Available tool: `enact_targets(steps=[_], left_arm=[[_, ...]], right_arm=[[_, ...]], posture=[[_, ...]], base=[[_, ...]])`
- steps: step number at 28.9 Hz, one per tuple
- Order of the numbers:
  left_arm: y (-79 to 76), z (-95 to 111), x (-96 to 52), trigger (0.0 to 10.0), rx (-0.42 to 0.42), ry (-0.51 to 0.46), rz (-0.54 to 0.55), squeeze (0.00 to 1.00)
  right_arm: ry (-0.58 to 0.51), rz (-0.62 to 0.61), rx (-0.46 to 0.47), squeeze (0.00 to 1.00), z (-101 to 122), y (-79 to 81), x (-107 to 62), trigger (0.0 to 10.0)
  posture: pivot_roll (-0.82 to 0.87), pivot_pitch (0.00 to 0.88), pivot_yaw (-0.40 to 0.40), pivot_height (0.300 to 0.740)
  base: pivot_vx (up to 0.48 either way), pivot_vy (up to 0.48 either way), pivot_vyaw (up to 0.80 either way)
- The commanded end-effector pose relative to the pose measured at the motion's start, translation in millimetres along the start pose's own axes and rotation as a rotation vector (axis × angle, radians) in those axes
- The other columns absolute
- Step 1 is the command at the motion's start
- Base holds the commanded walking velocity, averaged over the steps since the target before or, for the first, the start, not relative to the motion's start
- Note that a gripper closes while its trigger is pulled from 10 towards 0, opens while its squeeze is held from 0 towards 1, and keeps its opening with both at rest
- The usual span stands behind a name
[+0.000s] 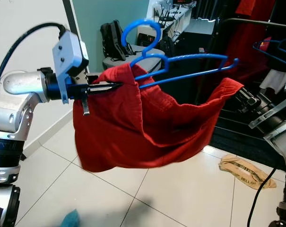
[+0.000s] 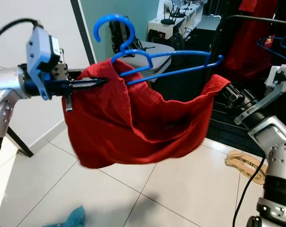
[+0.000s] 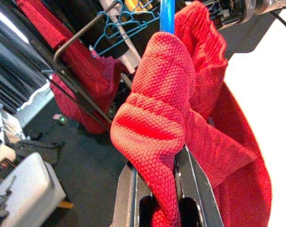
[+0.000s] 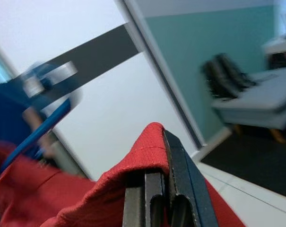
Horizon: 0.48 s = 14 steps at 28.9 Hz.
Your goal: Hang hanger
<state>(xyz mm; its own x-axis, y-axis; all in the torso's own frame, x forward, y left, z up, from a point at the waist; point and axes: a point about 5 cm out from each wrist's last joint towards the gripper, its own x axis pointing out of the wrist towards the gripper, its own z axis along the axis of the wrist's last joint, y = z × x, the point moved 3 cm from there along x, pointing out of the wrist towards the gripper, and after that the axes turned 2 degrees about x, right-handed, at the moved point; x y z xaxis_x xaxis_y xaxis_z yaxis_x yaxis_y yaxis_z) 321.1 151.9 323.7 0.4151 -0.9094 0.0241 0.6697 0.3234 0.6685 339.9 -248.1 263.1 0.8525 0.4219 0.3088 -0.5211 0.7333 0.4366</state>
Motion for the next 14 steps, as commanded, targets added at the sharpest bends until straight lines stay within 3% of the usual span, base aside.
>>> enact_targets(steps=[1,10,11,14], left_arm=[[-2.9,-2.8,-4.7,10.0,0.018,0.022,-0.006,0.0],[-4.6,-3.4,-2.4,10.0,0.033,-0.013,0.047,0.0],[-7.9,-5.3,-0.1,10.0,0.053,-0.015,0.054,0.0],[-11.4,-7.9,1.8,10.0,0.064,-0.013,0.055,0.0]], right_arm=[[-0.026,-0.037,-0.001,0.0,4.4,-4.5,2.1,0.0],[0.027,-0.145,-0.001,0.0,-4.4,-15.5,11.4,0.0],[0.019,-0.223,0.015,0.0,-2.8,-25.7,12.7,0.0],[0.007,-0.277,0.03,0.0,-0.2,-32.6,13.5,0.0]], posture=[[0.02,0.016,0.019,0.74],[0.02,0.023,0.016,0.74],[0.02,0.023,0.014,0.74],[0.02,0.023,0.014,0.74]], base=[[0.0,0.0,0.0],[0.0,0.0,0.0],[0.0,0.0,0.0],[0.0,0.0,0.0]])
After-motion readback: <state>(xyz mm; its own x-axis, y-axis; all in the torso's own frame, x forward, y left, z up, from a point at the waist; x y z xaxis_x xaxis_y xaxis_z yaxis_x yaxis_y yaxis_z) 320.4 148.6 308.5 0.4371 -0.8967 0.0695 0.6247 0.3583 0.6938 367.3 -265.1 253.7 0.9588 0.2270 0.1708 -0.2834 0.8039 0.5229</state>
